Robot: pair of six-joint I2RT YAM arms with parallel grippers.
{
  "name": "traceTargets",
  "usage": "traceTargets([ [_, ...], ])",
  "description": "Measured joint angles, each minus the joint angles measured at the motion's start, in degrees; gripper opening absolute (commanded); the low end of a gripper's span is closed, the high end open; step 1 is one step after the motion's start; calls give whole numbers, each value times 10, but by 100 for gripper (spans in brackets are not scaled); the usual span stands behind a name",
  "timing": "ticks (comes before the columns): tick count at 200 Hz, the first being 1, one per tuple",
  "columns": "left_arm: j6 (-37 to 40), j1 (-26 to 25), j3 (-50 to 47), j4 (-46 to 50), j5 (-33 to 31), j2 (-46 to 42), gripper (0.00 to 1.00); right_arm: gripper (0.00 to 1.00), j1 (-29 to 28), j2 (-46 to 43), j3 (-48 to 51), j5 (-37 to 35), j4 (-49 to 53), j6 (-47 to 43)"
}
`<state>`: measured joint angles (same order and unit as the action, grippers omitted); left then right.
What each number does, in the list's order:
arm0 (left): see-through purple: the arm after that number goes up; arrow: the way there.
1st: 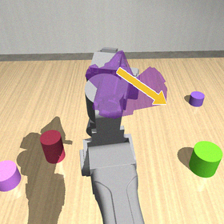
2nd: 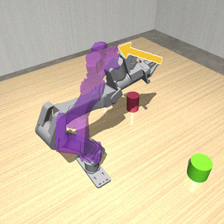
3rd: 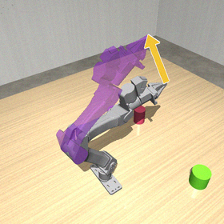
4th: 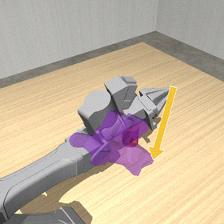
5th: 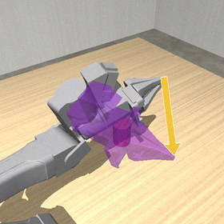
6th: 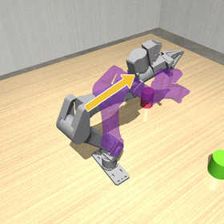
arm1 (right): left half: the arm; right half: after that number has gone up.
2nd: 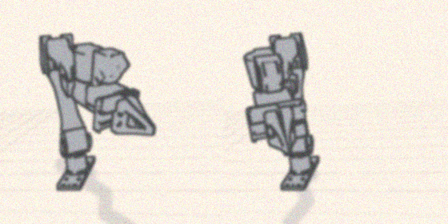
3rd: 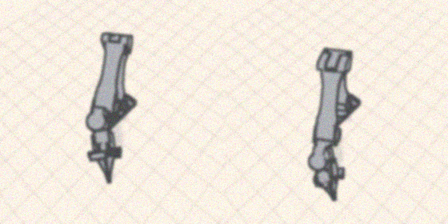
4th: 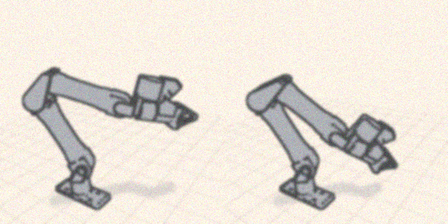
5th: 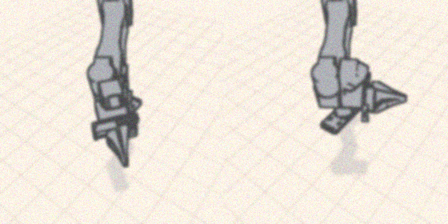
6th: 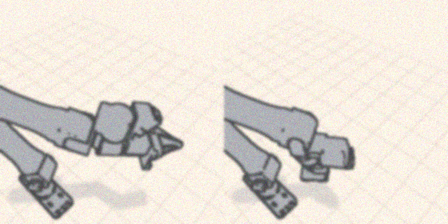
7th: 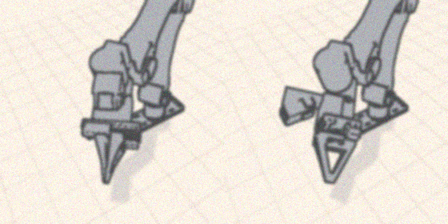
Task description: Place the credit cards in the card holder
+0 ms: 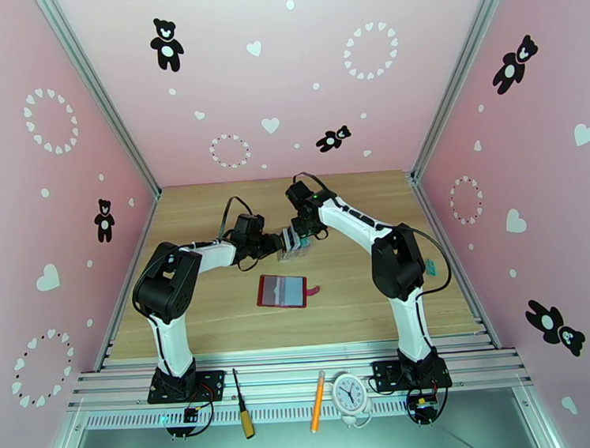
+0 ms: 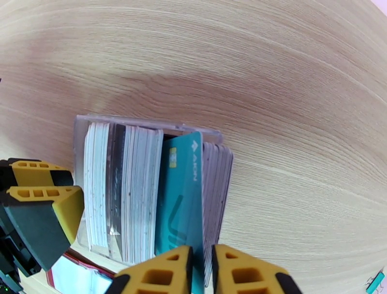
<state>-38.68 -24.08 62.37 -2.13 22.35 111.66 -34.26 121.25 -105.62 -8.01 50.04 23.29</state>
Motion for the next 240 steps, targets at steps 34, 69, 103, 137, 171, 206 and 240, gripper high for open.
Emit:
traceTargets([
  [34,0,0,0,0,0,0,43,12,0,0,-2,3,0,0],
  [69,0,0,0,0,0,0,43,9,0,0,-3,5,0,0],
  [103,0,0,0,0,0,0,43,7,0,0,-5,9,1,1],
  [137,0,0,0,0,0,0,43,4,0,0,-6,11,1,1],
  [171,0,0,0,0,0,0,43,4,-2,0,-6,19,2,1],
  [206,0,0,0,0,0,0,44,2,-7,-3,-6,31,3,7],
  [240,0,0,0,1,0,0,44,0,-10,-13,-6,33,5,18],
])
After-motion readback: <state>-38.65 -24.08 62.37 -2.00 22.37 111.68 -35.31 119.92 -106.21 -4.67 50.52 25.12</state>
